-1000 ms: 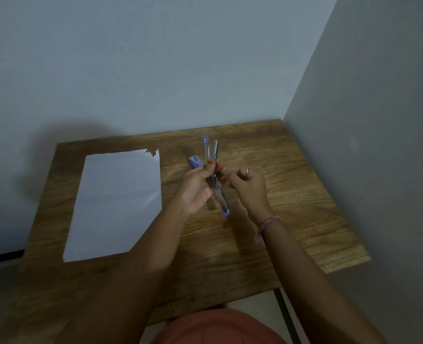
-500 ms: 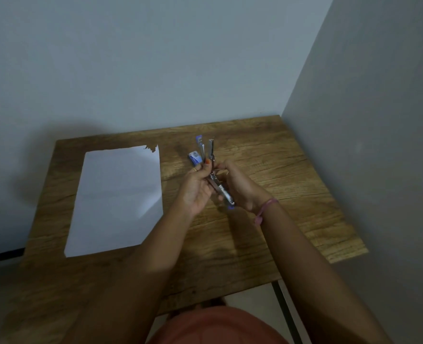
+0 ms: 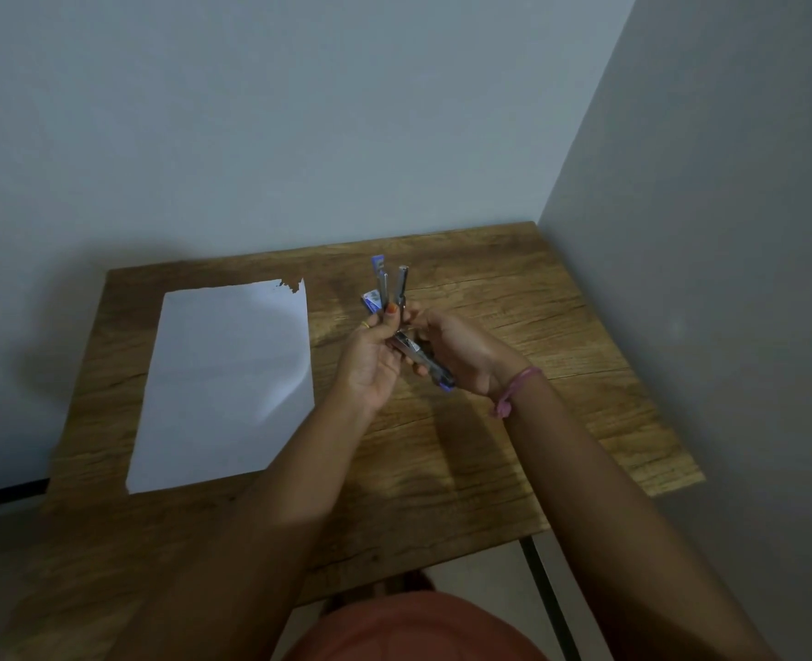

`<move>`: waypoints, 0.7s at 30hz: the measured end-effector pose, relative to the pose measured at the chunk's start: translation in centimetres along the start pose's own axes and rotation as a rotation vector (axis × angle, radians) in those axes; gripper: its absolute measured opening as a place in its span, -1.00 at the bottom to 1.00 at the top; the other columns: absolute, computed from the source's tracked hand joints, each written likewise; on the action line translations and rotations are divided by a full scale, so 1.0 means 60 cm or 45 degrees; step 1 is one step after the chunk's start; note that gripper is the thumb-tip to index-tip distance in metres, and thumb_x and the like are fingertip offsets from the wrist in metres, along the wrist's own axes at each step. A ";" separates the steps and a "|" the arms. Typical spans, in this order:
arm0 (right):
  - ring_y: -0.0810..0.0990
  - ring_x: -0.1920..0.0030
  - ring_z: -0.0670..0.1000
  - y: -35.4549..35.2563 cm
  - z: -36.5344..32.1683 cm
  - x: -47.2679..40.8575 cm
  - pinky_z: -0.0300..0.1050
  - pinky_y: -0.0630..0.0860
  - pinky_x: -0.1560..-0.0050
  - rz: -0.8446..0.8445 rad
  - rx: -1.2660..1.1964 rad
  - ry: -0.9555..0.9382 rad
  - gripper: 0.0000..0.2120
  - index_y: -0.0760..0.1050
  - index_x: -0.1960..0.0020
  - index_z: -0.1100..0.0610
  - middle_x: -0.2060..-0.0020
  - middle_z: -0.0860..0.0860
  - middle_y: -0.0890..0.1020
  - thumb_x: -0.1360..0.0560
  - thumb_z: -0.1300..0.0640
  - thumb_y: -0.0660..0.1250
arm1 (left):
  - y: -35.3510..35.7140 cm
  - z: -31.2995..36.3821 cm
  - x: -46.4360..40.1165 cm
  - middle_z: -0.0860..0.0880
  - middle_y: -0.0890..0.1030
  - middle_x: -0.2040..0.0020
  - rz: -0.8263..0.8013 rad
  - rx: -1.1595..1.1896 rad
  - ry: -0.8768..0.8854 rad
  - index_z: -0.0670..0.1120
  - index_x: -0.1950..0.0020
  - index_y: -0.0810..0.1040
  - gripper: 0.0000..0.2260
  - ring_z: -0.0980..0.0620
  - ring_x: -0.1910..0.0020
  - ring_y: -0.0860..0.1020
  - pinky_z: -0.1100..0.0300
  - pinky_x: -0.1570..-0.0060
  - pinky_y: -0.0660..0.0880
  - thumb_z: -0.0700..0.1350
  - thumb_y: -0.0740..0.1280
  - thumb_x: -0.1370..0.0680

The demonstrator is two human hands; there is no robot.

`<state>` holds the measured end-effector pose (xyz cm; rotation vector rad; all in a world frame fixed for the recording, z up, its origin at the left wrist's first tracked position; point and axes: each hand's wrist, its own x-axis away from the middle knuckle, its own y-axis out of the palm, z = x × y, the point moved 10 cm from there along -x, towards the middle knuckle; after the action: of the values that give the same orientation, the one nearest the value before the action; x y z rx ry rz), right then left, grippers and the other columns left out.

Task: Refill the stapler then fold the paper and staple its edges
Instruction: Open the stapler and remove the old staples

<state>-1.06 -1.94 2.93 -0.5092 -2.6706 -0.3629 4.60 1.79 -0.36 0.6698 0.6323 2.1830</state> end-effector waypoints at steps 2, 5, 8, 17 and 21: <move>0.43 0.33 -0.06 0.004 -0.002 0.005 -0.19 0.31 0.34 -0.011 -0.020 0.037 -0.74 0.41 -0.21 0.20 0.22 0.07 0.46 -0.63 0.16 0.03 | 0.001 0.001 0.002 -0.03 0.70 0.13 0.004 0.007 -0.005 -0.16 -0.01 0.58 -0.83 0.03 0.30 0.63 0.18 0.50 0.50 -0.14 0.22 -0.62; 0.46 0.44 -0.11 0.000 -0.007 0.014 -0.29 0.35 0.46 0.022 0.043 0.068 -0.75 0.44 -0.08 0.17 0.27 0.05 0.47 -0.62 0.03 0.09 | 0.006 0.001 0.004 -0.07 0.68 0.23 -0.019 0.064 -0.046 -0.14 0.09 0.64 -0.75 0.00 0.34 0.61 0.18 0.49 0.50 -0.11 0.20 -0.63; 0.47 0.40 -0.09 -0.015 -0.015 0.017 -0.27 0.40 0.43 0.116 0.113 0.059 -0.68 0.48 -0.11 0.17 0.26 0.05 0.50 -0.58 -0.05 0.15 | 0.012 0.004 0.005 -0.09 0.65 0.20 -0.041 0.108 -0.079 -0.14 0.04 0.59 -0.82 -0.02 0.25 0.60 0.08 0.23 0.51 -0.10 0.23 -0.62; 0.50 0.39 -0.04 -0.017 -0.014 0.025 -0.26 0.47 0.43 0.090 0.108 0.071 -0.59 0.47 -0.25 0.24 0.26 0.07 0.54 -0.61 -0.06 0.16 | 0.015 -0.003 0.011 -0.07 0.61 0.29 -0.071 0.108 -0.115 -0.15 0.00 0.57 -0.79 0.00 0.35 0.54 0.16 0.43 0.48 -0.07 0.20 -0.63; 0.44 0.36 -0.01 -0.007 -0.005 0.028 -0.22 0.42 0.38 0.044 0.042 0.086 -0.73 0.44 -0.12 0.19 0.26 0.10 0.52 -0.62 0.01 0.12 | 0.009 -0.010 0.011 -0.08 0.59 0.33 -0.044 0.059 -0.115 -0.14 0.13 0.64 -0.74 0.01 0.42 0.51 0.19 0.52 0.45 -0.08 0.23 -0.62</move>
<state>-2.54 -1.90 3.82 -0.5230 -2.5951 -0.3193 3.59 1.83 -0.28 0.7717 0.6445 2.0994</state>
